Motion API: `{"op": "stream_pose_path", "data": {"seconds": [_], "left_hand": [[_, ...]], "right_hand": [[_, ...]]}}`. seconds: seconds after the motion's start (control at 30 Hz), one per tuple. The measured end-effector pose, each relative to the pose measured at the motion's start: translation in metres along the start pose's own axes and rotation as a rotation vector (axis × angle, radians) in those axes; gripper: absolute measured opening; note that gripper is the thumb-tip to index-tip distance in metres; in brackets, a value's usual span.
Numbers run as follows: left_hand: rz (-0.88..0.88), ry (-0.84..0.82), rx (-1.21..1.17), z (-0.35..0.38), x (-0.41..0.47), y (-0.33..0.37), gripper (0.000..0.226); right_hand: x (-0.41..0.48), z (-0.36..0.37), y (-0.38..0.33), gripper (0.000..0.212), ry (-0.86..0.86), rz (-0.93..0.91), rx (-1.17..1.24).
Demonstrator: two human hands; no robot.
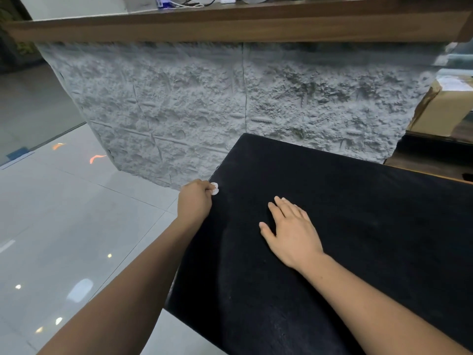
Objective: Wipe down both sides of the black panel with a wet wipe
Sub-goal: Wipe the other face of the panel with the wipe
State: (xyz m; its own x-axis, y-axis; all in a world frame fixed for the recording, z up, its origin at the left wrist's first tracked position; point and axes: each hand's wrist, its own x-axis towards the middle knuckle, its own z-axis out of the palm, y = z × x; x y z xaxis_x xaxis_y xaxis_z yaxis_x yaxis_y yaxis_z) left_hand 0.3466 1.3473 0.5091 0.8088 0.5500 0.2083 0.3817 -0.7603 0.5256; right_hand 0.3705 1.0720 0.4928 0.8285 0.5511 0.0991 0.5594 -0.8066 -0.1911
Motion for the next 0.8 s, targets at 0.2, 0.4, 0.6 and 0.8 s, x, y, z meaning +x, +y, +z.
{"op": "stream_pose_path", "data": {"seconds": [0.2, 0.4, 0.6, 0.8], "left_hand": [[0.001, -0.026, -0.027, -0.005, -0.003, 0.0, 0.026], [-0.003, 0.008, -0.073, -0.001, -0.017, 0.003, 0.026], [0.118, -0.015, 0.003, 0.006, -0.037, 0.019, 0.027], [0.208, -0.017, -0.001, 0.022, -0.063, 0.043, 0.029]], "right_hand": [[-0.002, 0.003, 0.0, 0.076, 0.032, 0.014, 0.037], [-0.004, -0.001, -0.002, 0.074, 0.049, 0.031, 0.044], [-0.003, 0.0, -0.002, 0.072, 0.068, 0.029, 0.039], [-0.003, 0.003, -0.001, 0.073, 0.078, 0.029, 0.048]]}}
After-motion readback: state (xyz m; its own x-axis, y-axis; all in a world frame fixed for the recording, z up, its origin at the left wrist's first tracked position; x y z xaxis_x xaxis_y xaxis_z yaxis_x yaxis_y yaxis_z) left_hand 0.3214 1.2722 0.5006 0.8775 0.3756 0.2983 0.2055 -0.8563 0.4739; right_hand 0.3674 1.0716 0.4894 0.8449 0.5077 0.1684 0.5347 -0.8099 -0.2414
